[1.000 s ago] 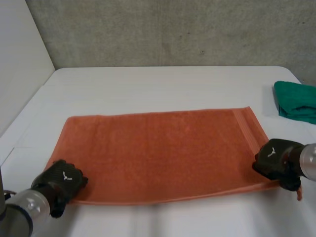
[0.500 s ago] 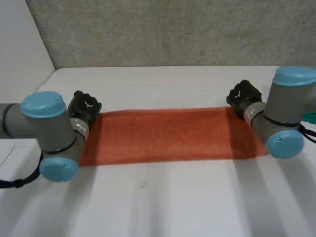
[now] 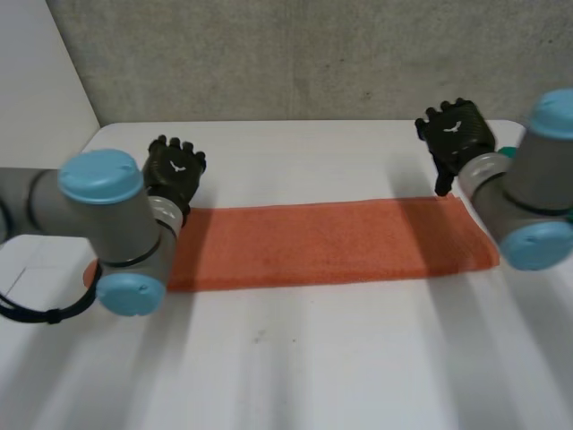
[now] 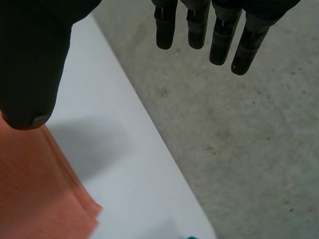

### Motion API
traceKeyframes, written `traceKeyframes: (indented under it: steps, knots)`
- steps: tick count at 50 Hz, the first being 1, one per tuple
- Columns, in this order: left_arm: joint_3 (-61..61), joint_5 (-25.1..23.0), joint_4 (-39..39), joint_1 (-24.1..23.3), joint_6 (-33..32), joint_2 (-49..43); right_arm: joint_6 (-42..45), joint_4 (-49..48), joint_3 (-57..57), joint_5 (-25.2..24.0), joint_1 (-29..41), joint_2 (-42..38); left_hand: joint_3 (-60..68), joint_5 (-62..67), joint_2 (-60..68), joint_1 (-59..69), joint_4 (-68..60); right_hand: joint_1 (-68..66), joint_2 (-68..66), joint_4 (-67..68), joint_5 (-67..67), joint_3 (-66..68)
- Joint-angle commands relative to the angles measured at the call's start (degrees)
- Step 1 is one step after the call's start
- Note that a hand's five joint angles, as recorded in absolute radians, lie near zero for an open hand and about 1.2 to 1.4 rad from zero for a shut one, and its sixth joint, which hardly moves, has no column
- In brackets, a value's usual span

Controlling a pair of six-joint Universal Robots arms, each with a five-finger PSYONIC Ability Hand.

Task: Fold the laundry.

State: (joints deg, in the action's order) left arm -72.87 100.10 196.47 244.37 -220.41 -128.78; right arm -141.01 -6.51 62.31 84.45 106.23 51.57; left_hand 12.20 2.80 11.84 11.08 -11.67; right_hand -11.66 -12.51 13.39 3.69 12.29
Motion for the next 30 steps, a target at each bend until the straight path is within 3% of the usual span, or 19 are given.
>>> traceKeyframes:
  steps: [1, 5, 12, 26, 30]
  knots:
    - [-13.24, -2.17, 1.19, 0.14, 13.57, 13.80, -8.49, 15.11, 11.33, -10.09, -8.04, 10.13, -2.20, -2.80, -1.84, -1.08, 1.67, 1.66, 2.51, -3.39, -3.69, -2.29]
    - [-19.32, -6.22, 2.51, 0.32, 20.18, 17.60, -8.23, 19.00, 15.90, -13.61, -11.30, 10.04, -2.20, -2.80, -1.84, -1.08, 1.67, -9.17, -8.32, 7.43, 7.13, 8.54]
    - [-26.53, -11.41, 7.25, 0.93, 24.77, 19.89, -4.63, 9.70, 22.75, -15.28, -13.50, 7.68, -1.81, -2.41, -1.46, -0.70, 1.29, -14.89, -14.04, 13.16, 12.86, 14.26]
    - [-27.24, -11.15, 8.58, 1.02, 24.59, 19.89, -3.39, 3.09, 21.18, -15.72, -15.52, 0.82, -1.81, -2.41, -1.46, -0.70, 1.29, -29.37, -28.52, 27.64, 27.34, 28.74]
    - [-27.33, -11.06, 8.58, 1.02, 24.68, 19.80, -3.39, 2.47, 20.83, -15.72, -15.61, 0.11, -1.81, -2.41, -1.46, -0.70, 1.29, -39.11, -38.26, 37.37, 37.07, 38.48]
